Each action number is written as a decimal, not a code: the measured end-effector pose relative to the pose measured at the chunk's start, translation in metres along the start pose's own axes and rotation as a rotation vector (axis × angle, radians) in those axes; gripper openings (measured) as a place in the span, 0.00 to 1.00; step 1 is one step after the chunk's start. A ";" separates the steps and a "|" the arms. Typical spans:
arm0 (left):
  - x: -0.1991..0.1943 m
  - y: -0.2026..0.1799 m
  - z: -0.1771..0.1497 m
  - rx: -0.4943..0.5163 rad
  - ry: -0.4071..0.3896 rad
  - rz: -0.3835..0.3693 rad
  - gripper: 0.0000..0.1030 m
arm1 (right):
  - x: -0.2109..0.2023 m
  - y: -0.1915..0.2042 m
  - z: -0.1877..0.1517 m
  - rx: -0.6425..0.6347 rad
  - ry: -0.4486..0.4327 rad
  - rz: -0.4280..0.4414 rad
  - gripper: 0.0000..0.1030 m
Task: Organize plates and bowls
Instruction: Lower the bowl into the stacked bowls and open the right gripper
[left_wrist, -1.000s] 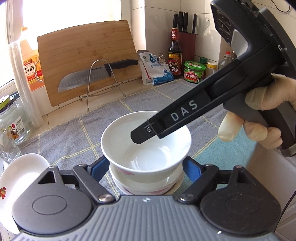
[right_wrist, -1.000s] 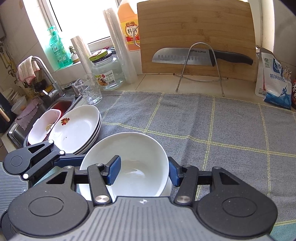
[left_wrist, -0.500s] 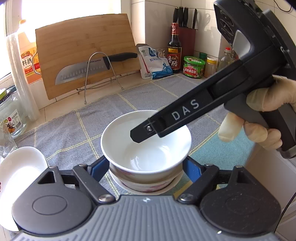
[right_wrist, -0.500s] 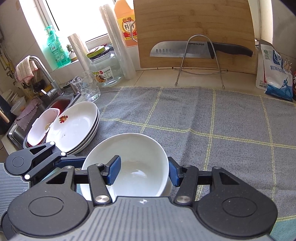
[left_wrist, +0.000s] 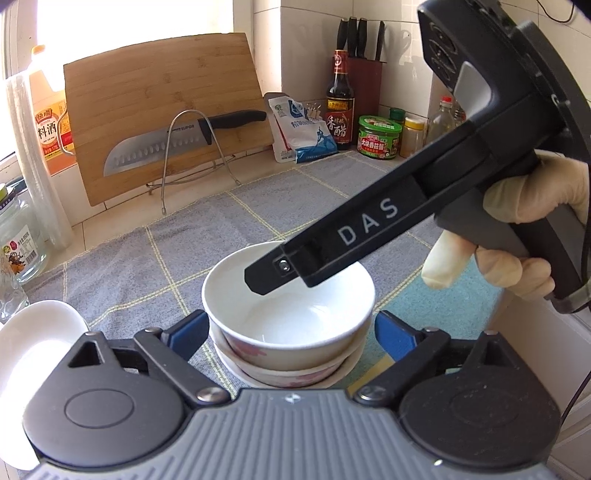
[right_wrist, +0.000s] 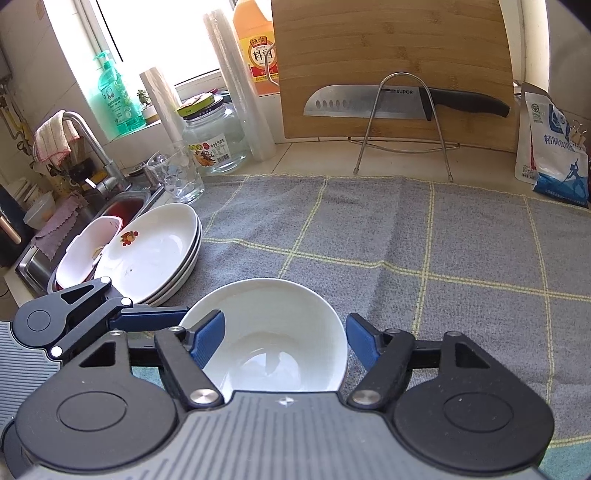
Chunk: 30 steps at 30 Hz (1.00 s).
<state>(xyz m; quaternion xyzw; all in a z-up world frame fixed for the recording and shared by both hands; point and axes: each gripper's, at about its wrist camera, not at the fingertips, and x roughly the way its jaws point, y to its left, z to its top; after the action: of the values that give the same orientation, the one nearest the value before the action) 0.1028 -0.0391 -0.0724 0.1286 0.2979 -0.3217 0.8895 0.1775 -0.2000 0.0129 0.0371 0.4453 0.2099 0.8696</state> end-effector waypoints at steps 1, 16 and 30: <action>-0.001 0.001 0.000 0.001 -0.005 -0.005 0.95 | 0.000 0.001 0.001 -0.006 -0.001 -0.002 0.77; -0.014 0.017 -0.017 0.046 -0.023 -0.042 0.97 | 0.004 0.038 -0.025 -0.143 -0.034 -0.138 0.96; -0.004 0.029 -0.032 0.180 -0.013 -0.100 0.99 | -0.032 0.030 -0.034 -0.195 -0.063 -0.182 1.00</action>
<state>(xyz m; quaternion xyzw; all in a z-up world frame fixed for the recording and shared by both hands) 0.1050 -0.0018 -0.0947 0.1909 0.2679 -0.3919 0.8592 0.1246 -0.1896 0.0241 -0.0818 0.3967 0.1712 0.8981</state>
